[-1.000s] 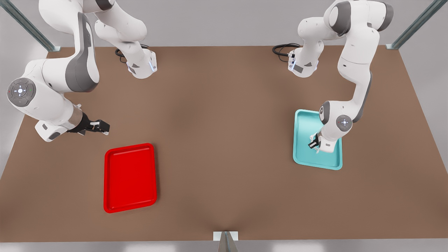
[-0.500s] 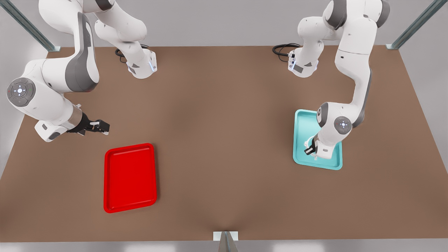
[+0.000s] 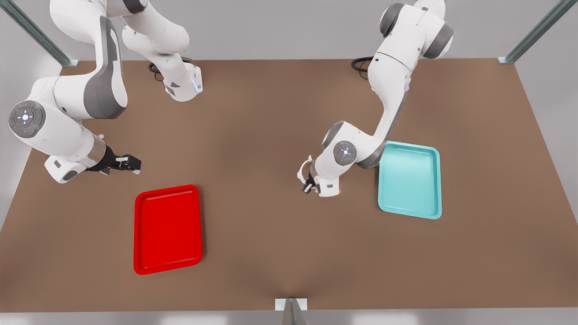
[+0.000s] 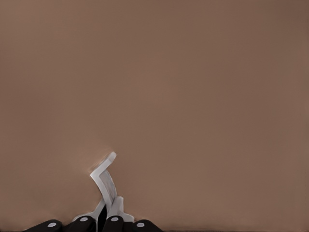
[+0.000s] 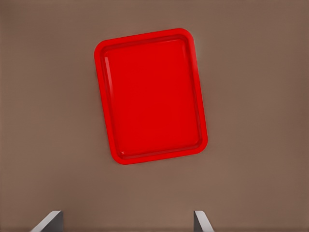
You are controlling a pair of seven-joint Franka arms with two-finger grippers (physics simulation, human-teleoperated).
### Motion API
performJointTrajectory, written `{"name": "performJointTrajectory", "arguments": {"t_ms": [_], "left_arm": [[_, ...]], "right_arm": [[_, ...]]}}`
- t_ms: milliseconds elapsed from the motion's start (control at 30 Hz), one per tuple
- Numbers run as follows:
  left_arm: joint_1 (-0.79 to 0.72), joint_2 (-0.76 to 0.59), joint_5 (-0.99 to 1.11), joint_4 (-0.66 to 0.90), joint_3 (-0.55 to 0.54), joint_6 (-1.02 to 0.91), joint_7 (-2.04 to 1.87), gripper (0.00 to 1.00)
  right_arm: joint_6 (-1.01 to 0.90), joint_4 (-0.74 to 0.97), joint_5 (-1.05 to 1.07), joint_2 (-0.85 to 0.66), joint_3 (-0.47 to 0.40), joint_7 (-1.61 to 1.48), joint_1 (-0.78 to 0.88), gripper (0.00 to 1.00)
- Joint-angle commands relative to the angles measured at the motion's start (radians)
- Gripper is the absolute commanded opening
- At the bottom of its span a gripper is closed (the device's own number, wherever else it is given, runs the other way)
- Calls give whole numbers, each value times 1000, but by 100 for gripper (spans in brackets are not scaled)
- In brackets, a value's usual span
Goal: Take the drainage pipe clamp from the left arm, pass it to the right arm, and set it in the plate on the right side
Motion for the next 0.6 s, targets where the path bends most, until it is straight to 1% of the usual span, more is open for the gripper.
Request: {"name": "performJointTrajectory", "arguments": {"t_ms": [0, 33, 167, 200, 233, 300, 367, 433, 500, 567], "left_arm": [[-17, 38, -6, 76, 4, 27, -1340, 21], [-28, 38, -6, 78, 10, 76, -1412, 21], [-46, 54, -6, 108, 33, 142, -1744, 21], [-63, 70, -6, 113, 33, 199, -1817, 21], [-65, 90, -8, 143, 33, 208, -1860, 21], [-85, 119, -9, 171, 33, 257, -1908, 21], [-92, 151, -11, 196, 30, 286, -1916, 21], [-101, 160, -11, 211, 29, 288, -1905, 21], [-114, 168, -9, 213, 29, 296, -1886, 21], [-129, 168, -9, 214, 29, 297, -1859, 21]], "right_arm": [[0, 0, 1, -1, 0, -4, 0, 100], [0, 0, 1, -1, 0, -4, 0, 100], [0, 8, 2, -1, 6, 11, 2, 100], [0, 11, 2, -1, 8, 14, 5, 100], [0, 17, 2, 7, 9, 14, 8, 100], [21, 50, -1, 40, 12, 13, 41, 100], [61, 114, 1, 122, 32, 36, 92, 100], [179, 111, 1, 185, 40, 135, 187, 100], [207, 112, 2, 230, 40, 143, 201, 100], [267, 108, 5, 266, 46, 250, 232, 100]]}}
